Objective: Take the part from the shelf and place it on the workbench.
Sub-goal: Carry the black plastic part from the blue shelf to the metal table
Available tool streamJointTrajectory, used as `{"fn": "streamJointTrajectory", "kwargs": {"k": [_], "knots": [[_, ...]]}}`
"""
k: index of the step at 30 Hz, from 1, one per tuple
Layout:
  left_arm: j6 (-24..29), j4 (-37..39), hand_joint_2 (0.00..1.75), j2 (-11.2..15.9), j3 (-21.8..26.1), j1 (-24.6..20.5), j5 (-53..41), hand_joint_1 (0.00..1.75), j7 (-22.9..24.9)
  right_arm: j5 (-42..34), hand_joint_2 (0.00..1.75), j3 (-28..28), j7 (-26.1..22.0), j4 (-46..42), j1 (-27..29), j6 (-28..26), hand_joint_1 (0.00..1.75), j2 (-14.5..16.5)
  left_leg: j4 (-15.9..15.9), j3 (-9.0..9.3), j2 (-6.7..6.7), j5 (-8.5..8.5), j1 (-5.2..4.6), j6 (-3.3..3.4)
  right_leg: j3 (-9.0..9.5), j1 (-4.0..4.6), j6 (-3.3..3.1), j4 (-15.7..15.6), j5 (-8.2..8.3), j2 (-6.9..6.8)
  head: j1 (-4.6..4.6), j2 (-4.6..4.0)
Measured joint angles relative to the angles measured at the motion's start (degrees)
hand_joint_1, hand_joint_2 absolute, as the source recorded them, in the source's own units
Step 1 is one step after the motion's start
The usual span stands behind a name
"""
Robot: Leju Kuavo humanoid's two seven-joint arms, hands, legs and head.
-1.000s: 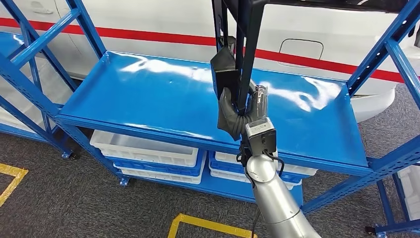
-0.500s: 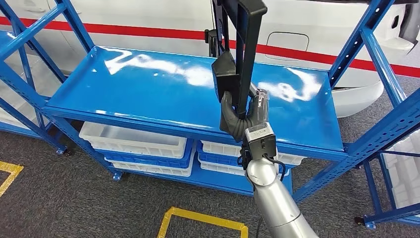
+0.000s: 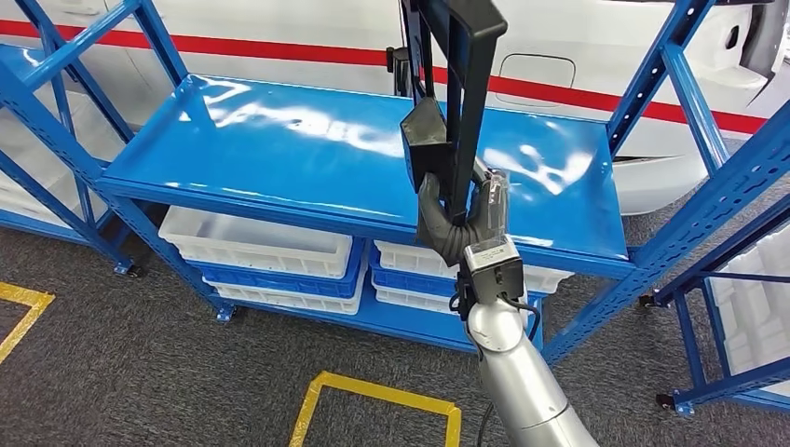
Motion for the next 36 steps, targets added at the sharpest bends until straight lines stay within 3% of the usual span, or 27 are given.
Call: {"fn": "streamJointTrajectory", "kwargs": {"k": [2, 3, 5, 7, 9, 10, 11, 13, 15, 17, 19, 21, 24, 26, 27, 28, 29, 31, 32, 34, 36], "knots": [[0.1, -0.1, 1.75, 0.1, 0.0, 0.0, 0.0, 0.00, 0.0, 0.0, 1.75, -0.1, 0.0, -0.1, 0.0, 0.4, 1.55, 0.1, 1.2, -0.89, -0.07, -0.28, -0.01, -0.87, 0.17, 0.29, -1.27, -0.2, -0.18, 0.32, -0.04, 0.00], [0.1, 0.0, 1.75, 0.1, 0.0, 0.1, 0.0, 0.00, 0.0, 0.1, 1.75, -0.1, 0.0, -0.1, 0.0, 0.6, 1.55, 0.1, 1.4, -1.02, -0.07, -0.29, 0.17, -1.09, -0.06, 0.29, -2.06, -0.1, -0.09, 0.39, -0.16, 0.00], [0.2, 0.0, 1.75, 0.1, 0.1, 0.1, 0.0, 0.00, 0.1, 0.1, 1.75, -0.2, -0.1, -0.1, 0.0, 1.2, 1.55, 0.2, 2.3, -1.42, -0.18, -0.99, 0.62, -1.41, -0.23, 0.37, -3.01, 0.1, 0.19, 0.49, -0.33, 0.00], [0.3, 0.0, 1.75, 0.0, 0.1, 0.1, -0.1, 0.00, 0.2, 0.1, 1.75, -0.2, -0.2, -0.1, 0.0, 1.7, 1.55, 0.4, 6.9, -3.28, -0.42, -4.11, 0.81, -1.65, -0.41, 0.54, -3.61, 0.0, 0.50, 0.57, -0.53, 0.01], [0.6, 0.0, 1.75, 0.0, 0.1, 0.1, -0.2, 0.00, 0.5, 0.1, 1.75, -0.2, -0.4, -0.1, -0.1, 2.1, 1.55, 0.5, 14.5, -6.60, -0.58, -8.04, 0.74, -1.67, -0.78, 1.00, -4.03, 0.1, 0.74, 0.74, -0.63, 0.01], [0.7, 0.0, 1.75, 0.0, 0.1, 0.1, -0.2, 0.00, 0.7, 0.1, 1.75, -0.2, -0.4, -0.1, -0.1, 2.2, 1.55, 0.5, 17.2, -7.78, -0.63, -9.03, 0.70, -1.52, -0.99, 1.28, -4.21, 0.1, 0.86, 0.95, -0.65, 0.00], [0.7, 0.0, 1.75, 0.0, 0.2, 0.1, -0.3, 0.00, 0.9, 0.0, 1.75, -0.2, -0.4, -0.1, -0.1, 2.3, 1.55, 0.5, 18.0, -8.02, -0.68, -8.97, 0.60, -1.20, -1.17, 1.55, -4.40, 0.1, 0.99, 1.27, -0.64, 0.00], [0.8, 0.0, 1.75, 0.0, 0.2, 0.1, -0.5, 0.00, 1.1, 0.0, 1.75, -0.2, -0.4, -0.1, -0.3, 2.4, 1.55, 0.6, 12.9, -4.94, -1.52, -6.07, 0.13, 0.17, -1.33, 2.06, -4.64, 0.0, 1.26, 2.15, -0.64, 0.00], [0.9, 0.0, 1.75, 0.2, 0.2, 0.1, -0.6, 0.00, 1.4, 0.0, 1.75, -0.2, -0.4, -0.1, -0.6, 2.4, 1.55, 0.7, 5.9, -0.91, -3.83, -3.64, -0.56, 2.08, -1.39, 2.13, -4.56, -0.1, 1.63, 2.97, -0.38, 0.00], [1.0, -0.1, 1.75, 0.4, 0.2, 0.1, -0.6, 0.00, 1.6, 0.0, 1.75, -0.2, -0.4, -0.1, -0.9, 2.4, 1.55, 1.0, 3.3, 0.51, -4.96, -3.24, -1.40, 3.20, -1.55, 1.52, -4.02, -0.3, 2.06, 3.71, -0.40, 0.01], [1.1, -0.1, 1.75, 0.4, 0.3, 0.1, -0.6, 0.00, 1.7, 0.0, 1.75, -0.2, -0.4, -0.2, -0.9, 2.4, 1.55, 1.1, 1.8, 1.16, -3.85, -2.51, -1.81, 3.61, -1.71, 1.44, -3.19, -0.8, 2.63, 4.57, -0.71, 0.01], [1.2, -0.1, 1.75, 0.3, 0.3, 0.1, -0.6, 0.00, 1.8, 0.0, 1.75, -0.2, -0.3, -0.4, -0.9, 2.4, 1.55, 1.1, -0.8, 2.29, -2.36, -1.18, -1.63, 3.75, -2.69, 2.01, -3.02, 0.3, 2.11, 3.69, -0.55, 0.00], [1.2, -0.1, 1.75, 0.2, 0.4, 0.1, -0.6, 0.00, 1.9, 0.0, 1.75, -0.1, -0.3, -0.5, -1.0, 2.4, 1.55, 1.0, -2.4, 2.66, -0.20, -0.18, -1.52, 3.61, -7.31, 2.04, -3.69, 9.5, -1.99, 1.20, -0.10, 0.00], [1.2, -0.1, 1.75, 0.1, 0.5, 0.1, -0.6, 0.00, 2.0, 0.0, 1.75, -0.1, -0.3, -0.5, -0.6, 2.4, 1.55, 0.8, -2.4, 2.43, 1.17, -0.17, -1.53, 3.29, -8.98, 1.74, -3.10, 13.2, -3.16, 0.63, 0.08, 0.00], [1.1, -0.1, 1.75, 0.0, 0.5, 0.1, -0.6, 0.00, 2.0, 0.0, 1.75, -0.1, -0.3, -0.5, -0.5, 2.4, 1.55, 0.7, -2.3, 2.35, 1.80, -0.20, -1.52, 3.08, -8.25, 1.60, -2.55, 12.1, -2.61, 0.30, 0.13, 0.00], [1.1, -0.1, 1.75, 0.0, 0.6, 0.1, -0.6, 0.00, 2.1, 0.0, 1.75, -0.1, -0.3, -0.5, -0.4, 2.4, 1.55, 0.7, -2.1, 2.32, 2.40, -0.30, -1.49, 2.78, -6.33, 1.47, -1.96, 8.9, -1.39, -0.32, 0.19, 0.00], [1.1, -0.1, 1.75, -0.1, 0.6, 0.1, -0.6, 0.00, 2.1, 0.0, 1.75, -0.1, -0.3, -0.6, -0.4, 2.4, 1.55, 0.7, -1.8, 2.29, 2.94, -0.51, -1.52, 2.37, -3.89, 1.39, -1.60, 4.6, -0.16, -1.78, 0.23, 0.00], [1.2, -0.1, 1.75, -0.1, 0.7, 0.0, -0.6, 0.00, 2.1, 0.1, 1.75, -0.1, -0.3, -0.6, -0.5, 2.4, 1.55, 0.7, -0.8, 2.05, 3.96, -1.26, -1.83, 1.37, -0.33, 1.53, -1.85, -1.4, 1.39, -4.05, 0.15, 0.00], [1.2, -0.1, 1.75, -0.1, 0.7, 0.0, -0.6, 0.00, 2.1, 0.1, 1.75, -0.1, -0.3, -0.7, -0.4, 2.4, 1.55, 0.8, -0.4, 1.98, 4.46, -1.54, -1.96, 0.94, 0.23, 1.67, -2.29, -2.4, 1.58, -4.54, 0.05, 0.01], [1.2, -0.1, 1.75, -0.1, 0.8, 0.0, -0.6, 0.00, 2.1, 0.1, 1.75, -0.2, -0.2, -0.7, -0.4, 2.4, 1.55, 0.8, -0.1, 1.98, 5.49, -1.78, -1.81, 0.38, 0.04, 1.57, -3.08, -2.4, 1.87, -3.07, -0.22, 0.01], [1.4, -0.1, 1.75, -0.2, 0.9, -0.1, -0.5, 0.00, 2.1, 0.2, 1.75, -0.1, -0.1, -0.8, -0.3, 2.4, 1.55, 0.9, 1.5, 1.51, 3.89, -3.15, -1.24, -0.30, -0.03, 1.12, -3.68, -2.5, 2.23, -1.62, -0.32, 0.00]]}}
